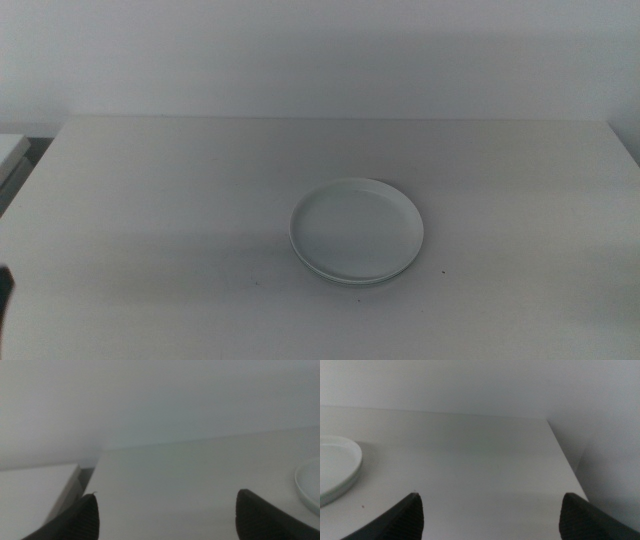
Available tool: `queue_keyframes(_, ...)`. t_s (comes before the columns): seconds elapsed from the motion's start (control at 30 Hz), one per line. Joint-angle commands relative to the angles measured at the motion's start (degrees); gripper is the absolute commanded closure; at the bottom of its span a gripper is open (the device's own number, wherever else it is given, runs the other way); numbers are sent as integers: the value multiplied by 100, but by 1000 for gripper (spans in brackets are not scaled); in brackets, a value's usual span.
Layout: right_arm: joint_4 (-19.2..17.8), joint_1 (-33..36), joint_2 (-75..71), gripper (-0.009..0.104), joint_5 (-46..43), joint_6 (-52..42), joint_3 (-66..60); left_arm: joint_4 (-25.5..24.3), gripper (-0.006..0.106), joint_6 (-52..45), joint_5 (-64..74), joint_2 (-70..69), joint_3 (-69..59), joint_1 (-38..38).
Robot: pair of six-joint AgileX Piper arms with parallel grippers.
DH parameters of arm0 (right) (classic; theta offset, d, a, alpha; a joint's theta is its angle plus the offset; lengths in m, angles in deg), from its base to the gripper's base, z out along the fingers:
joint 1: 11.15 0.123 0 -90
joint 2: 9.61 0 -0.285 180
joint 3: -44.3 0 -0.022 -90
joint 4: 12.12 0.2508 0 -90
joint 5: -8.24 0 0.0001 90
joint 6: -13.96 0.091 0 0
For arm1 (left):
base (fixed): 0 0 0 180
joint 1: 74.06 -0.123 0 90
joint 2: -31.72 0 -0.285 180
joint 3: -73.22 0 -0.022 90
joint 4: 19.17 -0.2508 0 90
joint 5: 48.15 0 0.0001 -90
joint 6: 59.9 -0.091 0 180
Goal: Stack the three bowls on top of each other.
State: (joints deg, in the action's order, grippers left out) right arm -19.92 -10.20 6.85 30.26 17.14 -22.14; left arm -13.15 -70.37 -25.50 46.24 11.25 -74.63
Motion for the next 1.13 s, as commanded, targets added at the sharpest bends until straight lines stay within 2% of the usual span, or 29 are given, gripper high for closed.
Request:
queue_keyframes(0.0,63,-136,-458,3,-239,-2,-411,99,7,34,-164,-351,-338,-25)
queue_keyframes(0.07,63,-146,-725,3,-239,-2,-627,114,7,34,-414,-599,-608,-25)
queue_keyframes(0.27,433,-146,-867,3,-510,-2,-1078,241,7,34,-1288,-674,-1347,-25)
queue_keyframes(0.37,476,-146,-867,3,-520,-2,-1078,241,7,34,-1641,-674,-1525,-25)
queue_keyframes(0.43,618,-146,-867,3,-574,-2,-1078,241,7,34,-1441,-674,-1525,-25)
queue_keyframes(0.67,706,-146,-867,3,-574,-2,-1078,241,7,34,-1462,-674,-1525,-25)
queue_keyframes(0.83,706,-146,-867,3,-574,-2,-1078,-242,7,34,-1475,-674,-1525,-25)
queue_keyframes(1.1,709,-146,-867,3,-574,-2,-1078,-331,7,24,-1475,-674,-1525,-25)
